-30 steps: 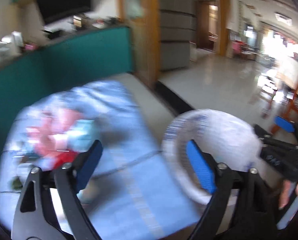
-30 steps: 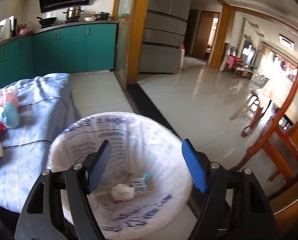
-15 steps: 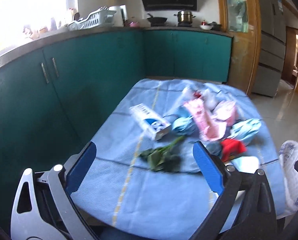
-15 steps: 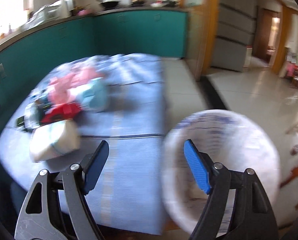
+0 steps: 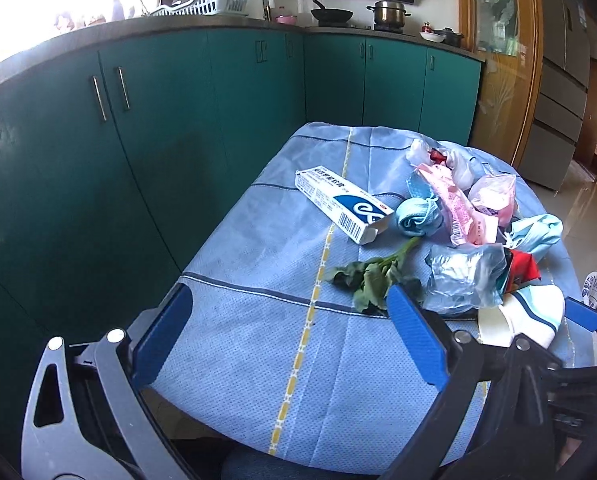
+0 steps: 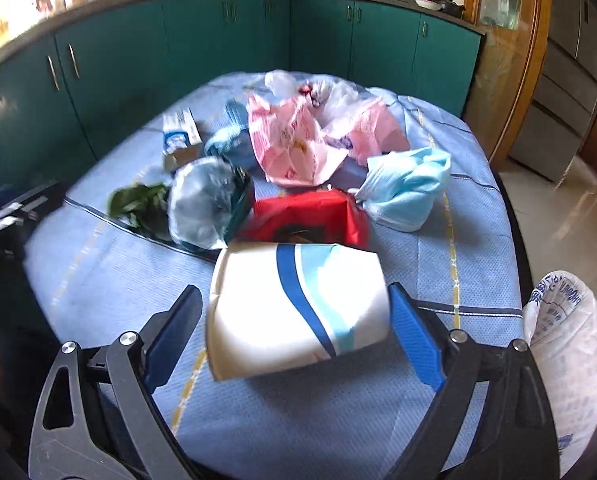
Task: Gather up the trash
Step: 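Grasp the clear plastic bag with the left tool while the right tool grasps the white paper cup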
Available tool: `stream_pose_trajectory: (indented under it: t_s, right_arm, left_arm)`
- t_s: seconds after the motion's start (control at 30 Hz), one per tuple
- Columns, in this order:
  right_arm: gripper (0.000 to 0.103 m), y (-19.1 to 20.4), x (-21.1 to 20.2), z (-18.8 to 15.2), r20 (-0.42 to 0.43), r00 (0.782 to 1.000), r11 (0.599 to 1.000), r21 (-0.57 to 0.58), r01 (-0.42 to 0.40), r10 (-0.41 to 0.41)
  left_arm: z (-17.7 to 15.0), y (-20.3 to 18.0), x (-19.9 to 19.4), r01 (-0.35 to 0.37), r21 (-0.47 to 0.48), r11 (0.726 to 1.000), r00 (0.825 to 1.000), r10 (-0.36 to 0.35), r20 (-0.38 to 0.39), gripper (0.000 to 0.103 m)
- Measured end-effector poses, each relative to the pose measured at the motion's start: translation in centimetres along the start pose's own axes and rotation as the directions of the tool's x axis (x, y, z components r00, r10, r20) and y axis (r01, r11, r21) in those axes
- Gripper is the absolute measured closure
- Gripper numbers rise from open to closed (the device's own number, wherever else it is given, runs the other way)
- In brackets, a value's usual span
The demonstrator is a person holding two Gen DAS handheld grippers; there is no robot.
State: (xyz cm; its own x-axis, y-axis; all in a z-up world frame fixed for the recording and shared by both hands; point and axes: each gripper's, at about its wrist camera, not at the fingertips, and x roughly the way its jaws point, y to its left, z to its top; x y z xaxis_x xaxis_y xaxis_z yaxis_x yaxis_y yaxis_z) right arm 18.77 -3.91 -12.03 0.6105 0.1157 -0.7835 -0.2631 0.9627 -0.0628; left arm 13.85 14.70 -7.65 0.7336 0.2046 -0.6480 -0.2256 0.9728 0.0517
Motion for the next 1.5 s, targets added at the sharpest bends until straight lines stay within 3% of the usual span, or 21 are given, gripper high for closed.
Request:
stream_pose_trajectory:
  t_s: [0.23, 0.7, 0.87, 1.03, 1.1, 1.13, 1.2, 1.3, 1.5]
  right_arm:
    - [0.013, -2.2, -0.5, -0.8, -0.012, 0.999, 0.998, 0.045, -0.034, 0.035]
    - [0.014, -7.0, -2.9, -2.1, 0.008, 0.995, 0.995, 0.020, 0.100, -0.100]
    - [0.013, -8.1, -3.4, -2.2, 0.009, 0.993, 0.991, 0.060, 0.116, -0.117]
    - [0.013, -9.4, -4.5, -2.4, 0.013, 0.990, 0.987, 0.082, 0.136, -0.137]
    - [0.013, -9.9, -4.8, -2.4, 0.017, 0.990, 0.985, 0.097, 0.140, -0.143]
    - [0.013, -10.3, -5.1, -2.4, 0.022, 0.989, 0.984, 0.111, 0.140, -0.143]
    - [0.013, -10.9, -5.3, -2.3, 0.026, 0.989, 0.980, 0.144, 0.140, -0.145]
    - [0.013, -11.3, -4.7, -2.1, 0.009, 0.993, 0.974, 0.200, 0.111, -0.115]
    - [0.013, -10.5, -2.1, -1.7, -0.057, 0.998, 0.954, 0.296, 0.042, -0.027]
  left_arm:
    - [-0.4, -0.3, 1.0, 0.047, 0.002, 0.999, 0.999, -0.047, -0.026, 0.005]
    - [-0.7, -3.4, 0.4, 0.116, 0.076, 0.990, 0.993, -0.113, -0.038, 0.005]
    - [0.2, -5.2, 1.5, 0.241, 0.050, 0.969, 0.968, -0.237, -0.077, 0.005]
    - [0.5, -10.4, 3.8, 0.351, 0.142, 0.926, 0.931, -0.329, -0.156, 0.005]
    - [0.2, -11.6, 4.4, 0.356, 0.158, 0.921, 0.929, -0.329, -0.171, 0.006]
    - [0.0, -11.9, 4.7, 0.349, 0.166, 0.922, 0.931, -0.322, -0.174, 0.008]
    - [-0.5, -12.2, 5.2, 0.352, 0.170, 0.920, 0.928, -0.319, -0.191, 0.031]
    - [-0.7, -11.4, 5.0, 0.359, 0.148, 0.921, 0.925, -0.331, -0.187, 0.042]
    - [-1.3, -8.8, 3.3, 0.344, 0.113, 0.932, 0.931, -0.324, -0.166, 0.048]
